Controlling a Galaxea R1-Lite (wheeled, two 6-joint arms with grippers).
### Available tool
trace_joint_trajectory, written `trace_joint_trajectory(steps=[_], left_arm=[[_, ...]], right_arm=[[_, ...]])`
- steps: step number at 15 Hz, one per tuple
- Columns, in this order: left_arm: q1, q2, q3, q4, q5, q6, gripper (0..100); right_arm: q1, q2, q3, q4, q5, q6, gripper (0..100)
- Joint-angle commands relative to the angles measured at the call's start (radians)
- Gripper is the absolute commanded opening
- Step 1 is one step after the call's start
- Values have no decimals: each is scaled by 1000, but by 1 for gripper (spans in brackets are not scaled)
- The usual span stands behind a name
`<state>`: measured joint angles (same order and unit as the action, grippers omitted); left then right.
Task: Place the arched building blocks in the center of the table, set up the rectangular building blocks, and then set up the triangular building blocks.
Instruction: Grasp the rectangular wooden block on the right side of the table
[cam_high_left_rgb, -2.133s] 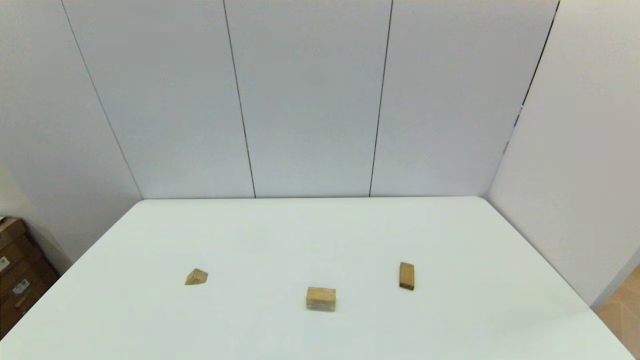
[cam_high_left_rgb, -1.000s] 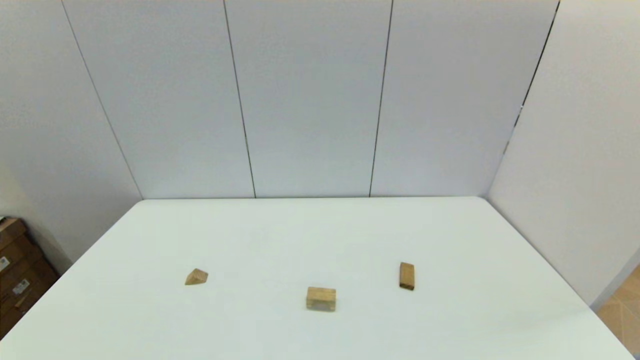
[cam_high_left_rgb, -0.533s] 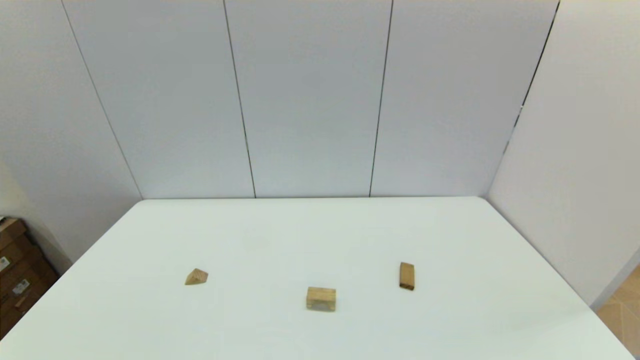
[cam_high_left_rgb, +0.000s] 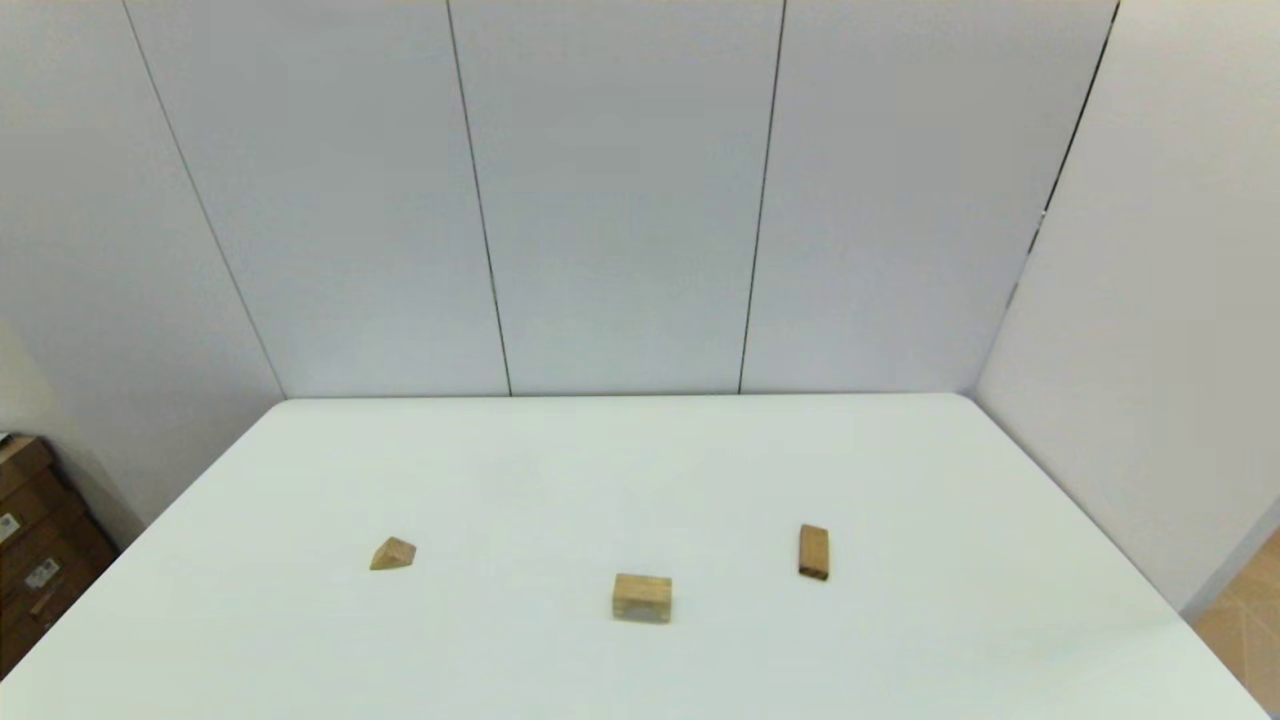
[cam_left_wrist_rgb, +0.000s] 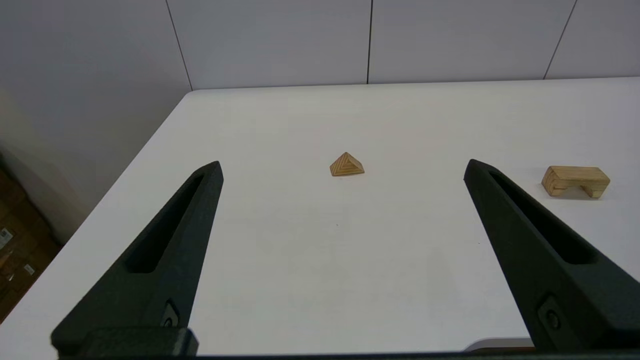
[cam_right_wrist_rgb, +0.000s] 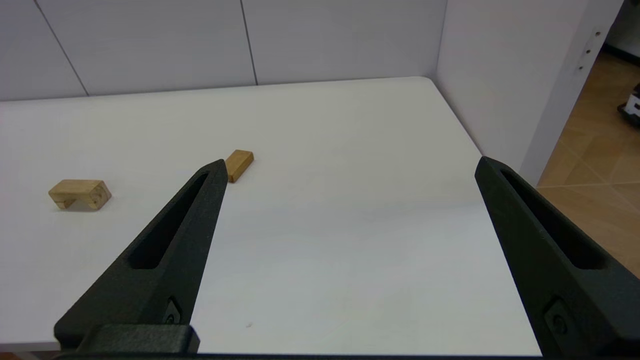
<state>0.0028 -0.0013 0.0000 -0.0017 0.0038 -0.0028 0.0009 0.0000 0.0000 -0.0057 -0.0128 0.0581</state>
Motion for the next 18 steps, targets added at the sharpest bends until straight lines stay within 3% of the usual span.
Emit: trace_joint_trajectory(steps=[1, 18], left_arm=[[0, 1, 0, 0, 1, 0, 100], [0, 1, 0, 0, 1, 0, 100]], right_arm=[[-1, 0, 0, 0, 0, 0, 100], [-1, 0, -3, 13, 2, -11, 100]])
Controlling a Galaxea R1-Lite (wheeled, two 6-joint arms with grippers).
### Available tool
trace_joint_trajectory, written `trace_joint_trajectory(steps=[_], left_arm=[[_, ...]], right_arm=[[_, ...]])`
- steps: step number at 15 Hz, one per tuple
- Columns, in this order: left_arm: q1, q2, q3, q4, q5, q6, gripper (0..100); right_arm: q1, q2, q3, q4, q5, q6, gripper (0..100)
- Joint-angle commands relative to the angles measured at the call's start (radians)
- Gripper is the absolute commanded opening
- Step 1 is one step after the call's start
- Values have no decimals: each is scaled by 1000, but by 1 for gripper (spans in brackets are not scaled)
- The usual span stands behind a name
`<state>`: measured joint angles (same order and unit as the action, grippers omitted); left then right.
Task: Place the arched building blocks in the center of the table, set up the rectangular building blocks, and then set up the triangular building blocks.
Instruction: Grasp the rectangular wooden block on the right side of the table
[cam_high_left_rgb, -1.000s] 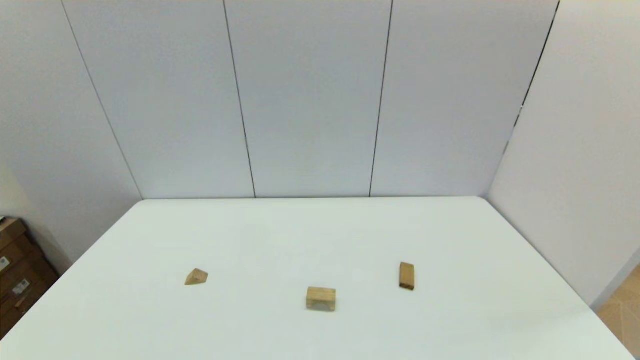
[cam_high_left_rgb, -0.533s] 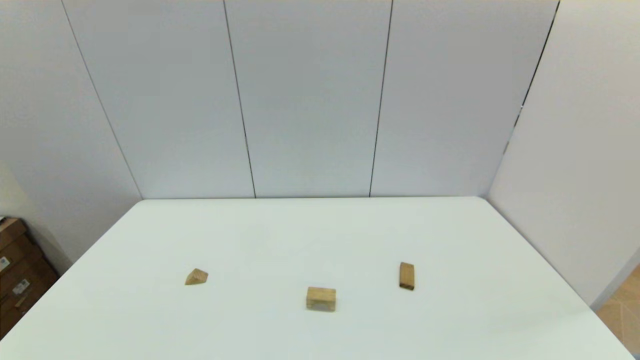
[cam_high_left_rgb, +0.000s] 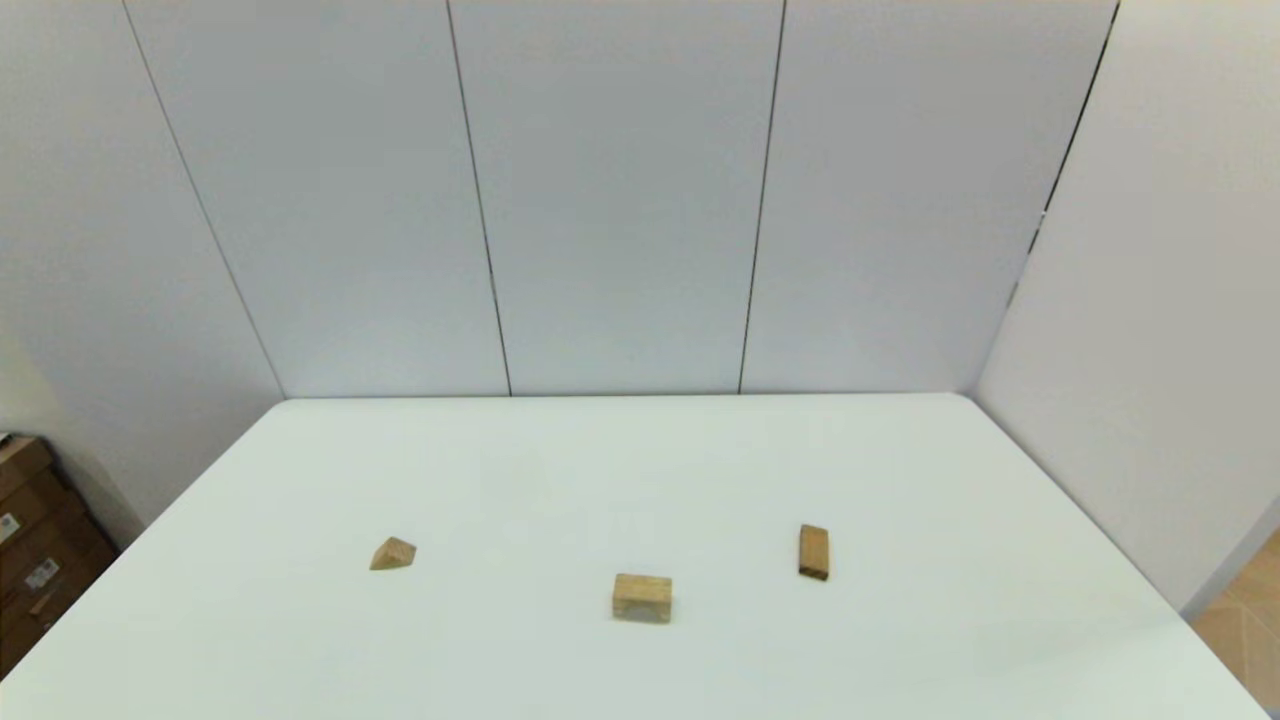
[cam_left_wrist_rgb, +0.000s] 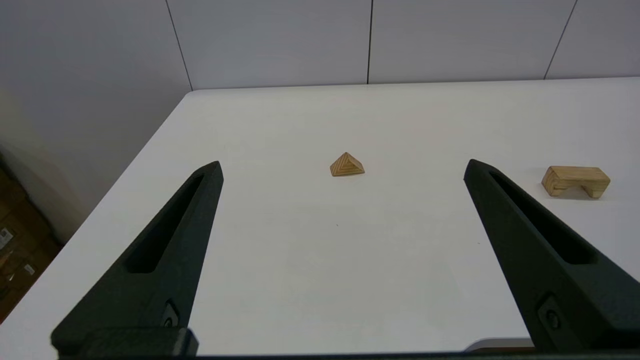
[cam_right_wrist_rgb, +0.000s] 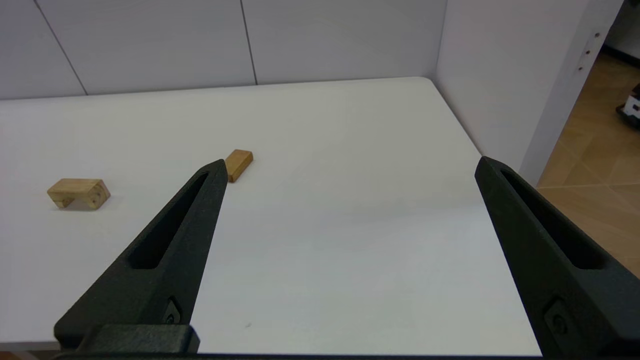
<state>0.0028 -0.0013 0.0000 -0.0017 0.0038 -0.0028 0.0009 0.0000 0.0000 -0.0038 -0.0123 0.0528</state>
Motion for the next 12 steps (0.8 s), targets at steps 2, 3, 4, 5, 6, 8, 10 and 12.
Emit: trace_joint_trajectory(steps=[2, 3, 4, 5, 6, 8, 10, 12], left_arm=[[0, 1, 0, 0, 1, 0, 100], [0, 1, 0, 0, 1, 0, 100], [0, 1, 0, 0, 1, 0, 100], [0, 1, 0, 0, 1, 0, 100], [0, 1, 0, 0, 1, 0, 100], [0, 1, 0, 0, 2, -2, 100], [0, 1, 0, 0, 1, 0, 100], [0, 1, 0, 0, 1, 0, 100]], right_arm=[[-1, 44, -21, 22, -1, 6, 100], [-1, 91, -51, 31, -3, 7, 100], [-4, 160, -100, 35, -3, 13, 100], [-19, 241, -152, 35, -1, 13, 100], [-53, 354, -227, 38, -1, 13, 100], [-67, 548, -374, 88, -3, 13, 100], [-81, 732, -517, 186, -1, 6, 100], [-79, 945, -661, 254, 0, 4, 100]])
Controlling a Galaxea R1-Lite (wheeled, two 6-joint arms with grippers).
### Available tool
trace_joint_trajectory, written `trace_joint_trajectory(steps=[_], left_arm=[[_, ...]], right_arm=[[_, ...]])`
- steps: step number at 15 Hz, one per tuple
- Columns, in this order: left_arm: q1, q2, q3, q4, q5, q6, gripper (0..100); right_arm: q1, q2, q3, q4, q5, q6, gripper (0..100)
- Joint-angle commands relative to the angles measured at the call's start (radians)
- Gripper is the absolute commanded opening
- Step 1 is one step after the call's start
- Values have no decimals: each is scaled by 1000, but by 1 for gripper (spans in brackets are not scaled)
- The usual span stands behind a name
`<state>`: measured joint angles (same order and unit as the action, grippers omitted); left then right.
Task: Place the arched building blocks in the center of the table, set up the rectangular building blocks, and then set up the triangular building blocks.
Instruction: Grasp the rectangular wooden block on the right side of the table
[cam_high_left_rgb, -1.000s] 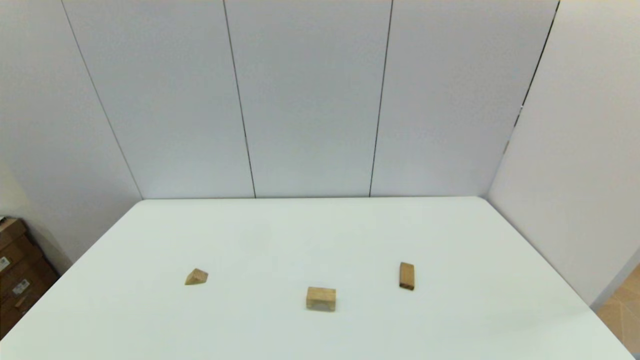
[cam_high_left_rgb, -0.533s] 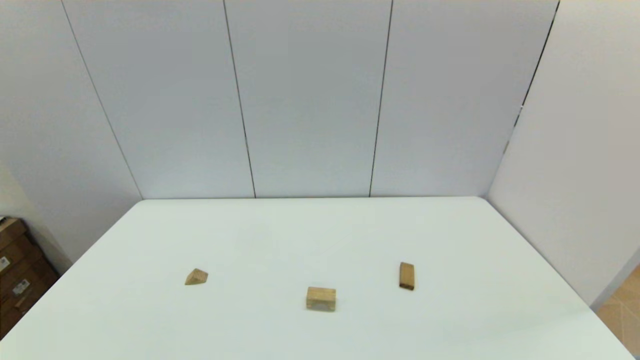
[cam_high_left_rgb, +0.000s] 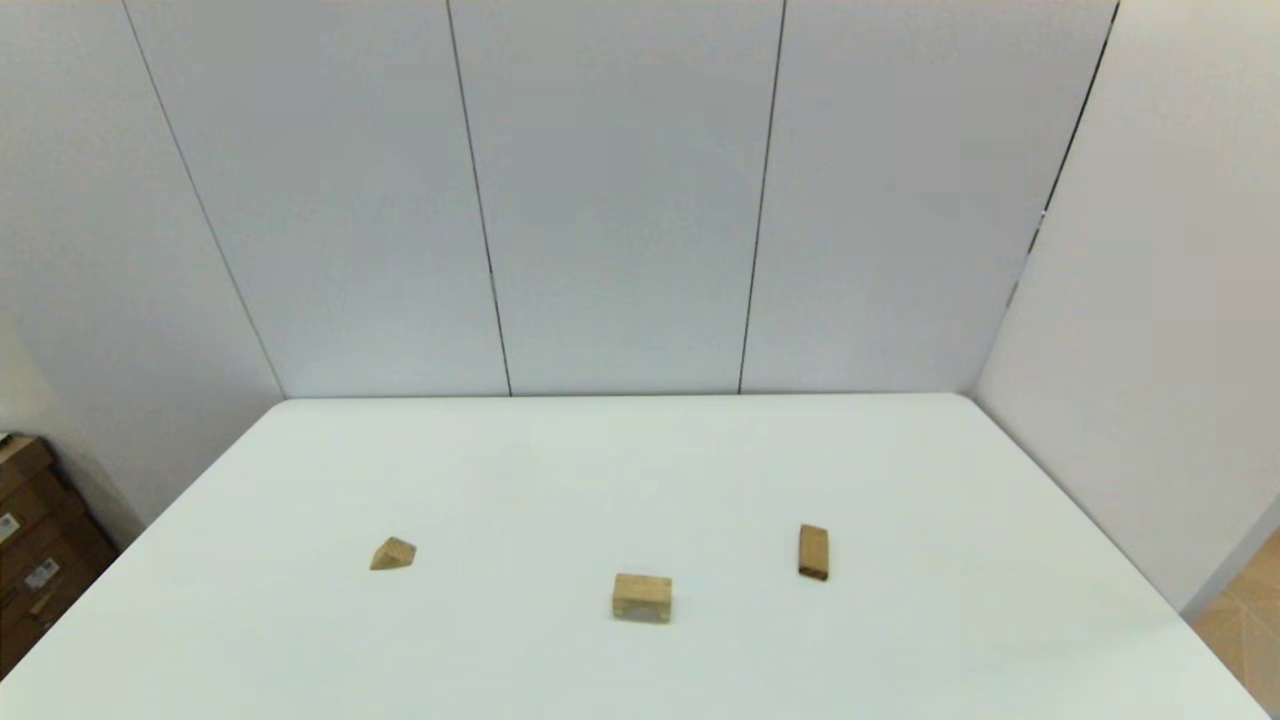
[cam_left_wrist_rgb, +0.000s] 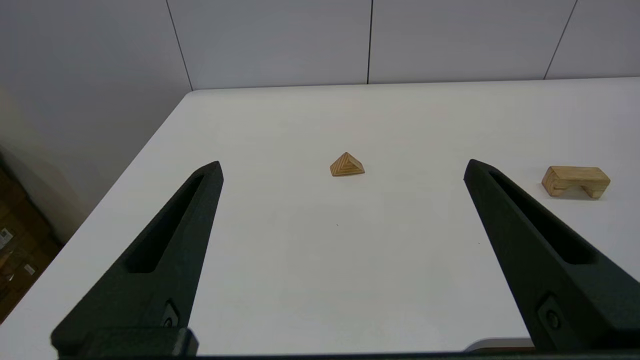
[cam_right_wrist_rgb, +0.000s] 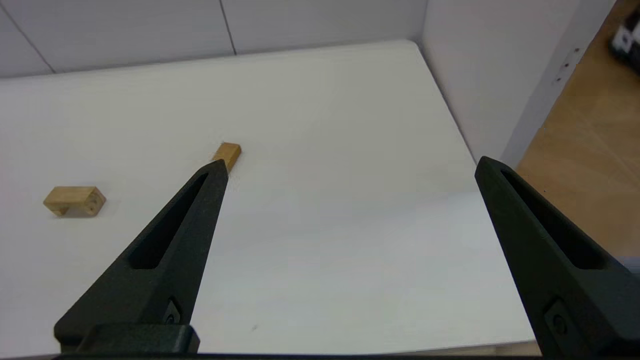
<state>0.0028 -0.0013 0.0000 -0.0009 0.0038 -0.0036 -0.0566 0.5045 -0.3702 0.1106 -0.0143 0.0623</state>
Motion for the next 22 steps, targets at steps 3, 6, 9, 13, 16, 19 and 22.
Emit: trace_joint_trajectory(steps=[3, 6, 9, 13, 16, 19, 22], left_arm=[[0, 1, 0, -1, 1, 1, 100], [0, 1, 0, -1, 1, 1, 100], [0, 1, 0, -1, 1, 1, 100], [0, 1, 0, -1, 1, 1, 100], [0, 1, 0, -1, 1, 1, 100], [0, 1, 0, -1, 1, 1, 100], [0, 1, 0, -1, 1, 1, 100]], right_arm=[[-19, 663, -415, 152, 5, -35, 100], [-16, 819, -496, 175, 10, -99, 100], [18, 953, -616, 322, 13, -130, 100], [60, 1118, -737, 376, 2, -177, 100], [103, 1206, -840, 514, 4, -157, 100], [181, 1296, -980, 682, -18, -16, 100], [288, 1390, -1086, 773, -75, 183, 100]])
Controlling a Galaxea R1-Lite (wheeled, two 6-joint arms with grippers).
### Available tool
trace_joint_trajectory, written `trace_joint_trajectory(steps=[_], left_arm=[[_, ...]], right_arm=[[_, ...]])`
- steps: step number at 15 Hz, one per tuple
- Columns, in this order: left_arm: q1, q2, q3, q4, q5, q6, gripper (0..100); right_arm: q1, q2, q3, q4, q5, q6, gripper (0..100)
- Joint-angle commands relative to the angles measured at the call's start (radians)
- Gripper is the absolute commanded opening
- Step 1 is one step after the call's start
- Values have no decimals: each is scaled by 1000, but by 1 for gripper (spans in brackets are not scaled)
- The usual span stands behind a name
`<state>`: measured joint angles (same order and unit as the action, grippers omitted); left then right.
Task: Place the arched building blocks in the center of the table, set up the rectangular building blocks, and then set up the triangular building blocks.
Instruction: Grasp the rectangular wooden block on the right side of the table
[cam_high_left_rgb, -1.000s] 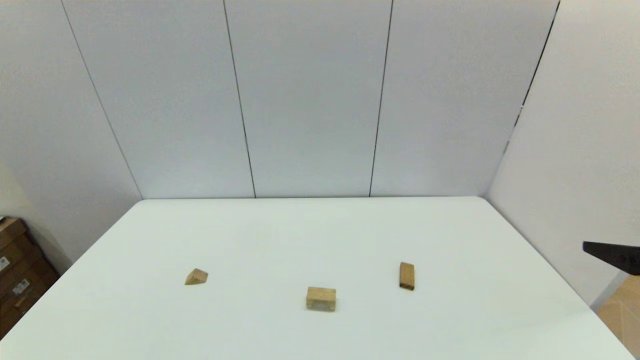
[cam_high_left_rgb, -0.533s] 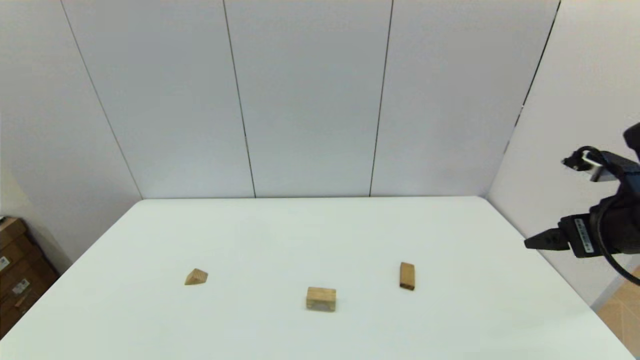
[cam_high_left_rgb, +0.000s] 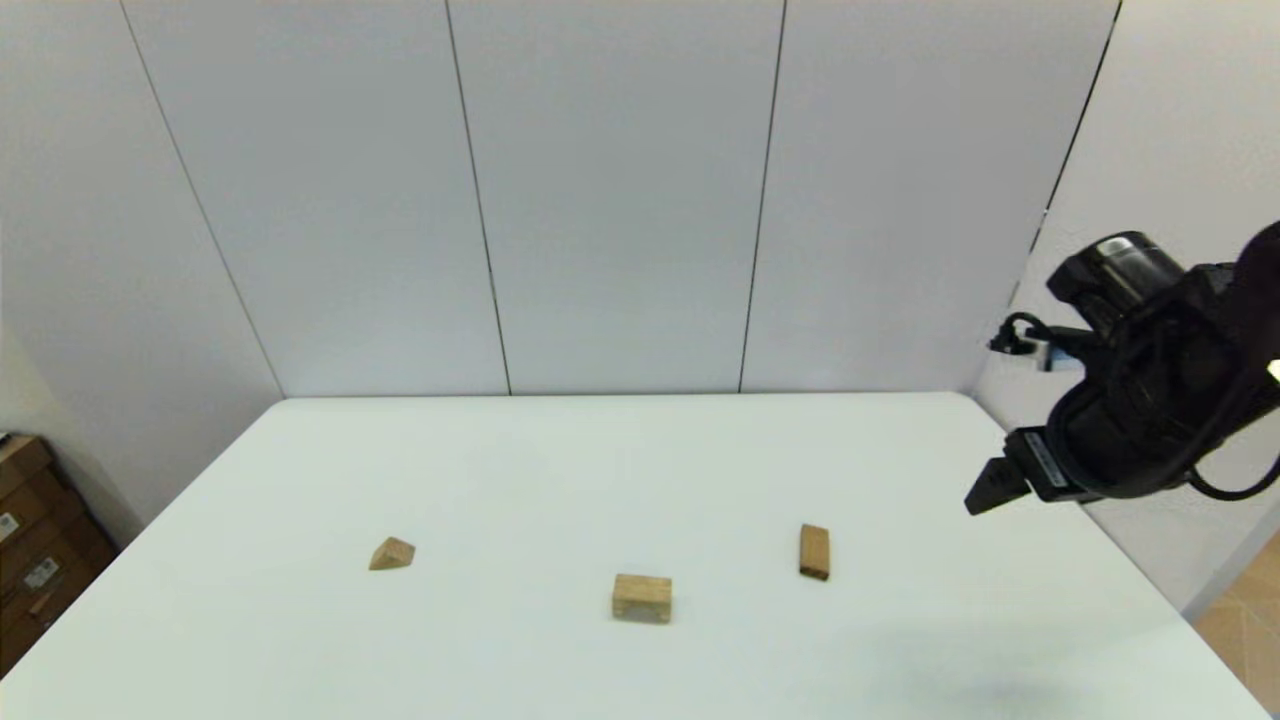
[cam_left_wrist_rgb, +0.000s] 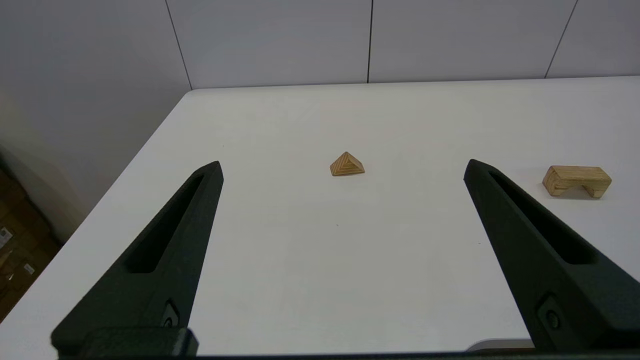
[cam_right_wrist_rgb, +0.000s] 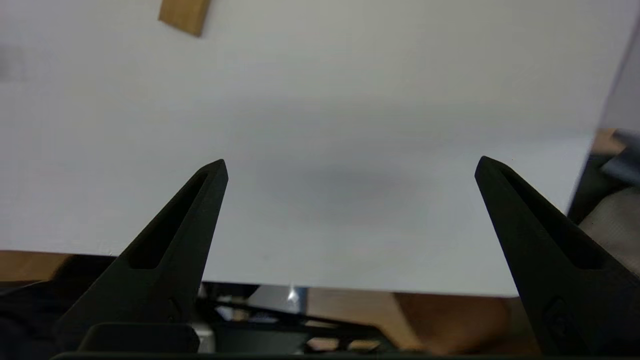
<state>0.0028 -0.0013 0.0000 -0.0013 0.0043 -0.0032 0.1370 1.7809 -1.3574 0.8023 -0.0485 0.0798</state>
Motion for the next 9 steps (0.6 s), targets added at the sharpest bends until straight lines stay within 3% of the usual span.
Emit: trace_joint_trajectory(steps=[1, 4, 7, 9], left_arm=[[0, 1, 0, 1, 0, -1, 100], [0, 1, 0, 0, 0, 0, 100], [0, 1, 0, 0, 0, 0, 100], [0, 1, 0, 0, 0, 0, 100]], right_arm=[[125, 141, -132, 113, -42, 227, 100], [204, 239, -236, 227, -42, 433, 100], [228, 324, -315, 273, -40, 594, 100], [233, 376, -376, 287, -37, 657, 100]])
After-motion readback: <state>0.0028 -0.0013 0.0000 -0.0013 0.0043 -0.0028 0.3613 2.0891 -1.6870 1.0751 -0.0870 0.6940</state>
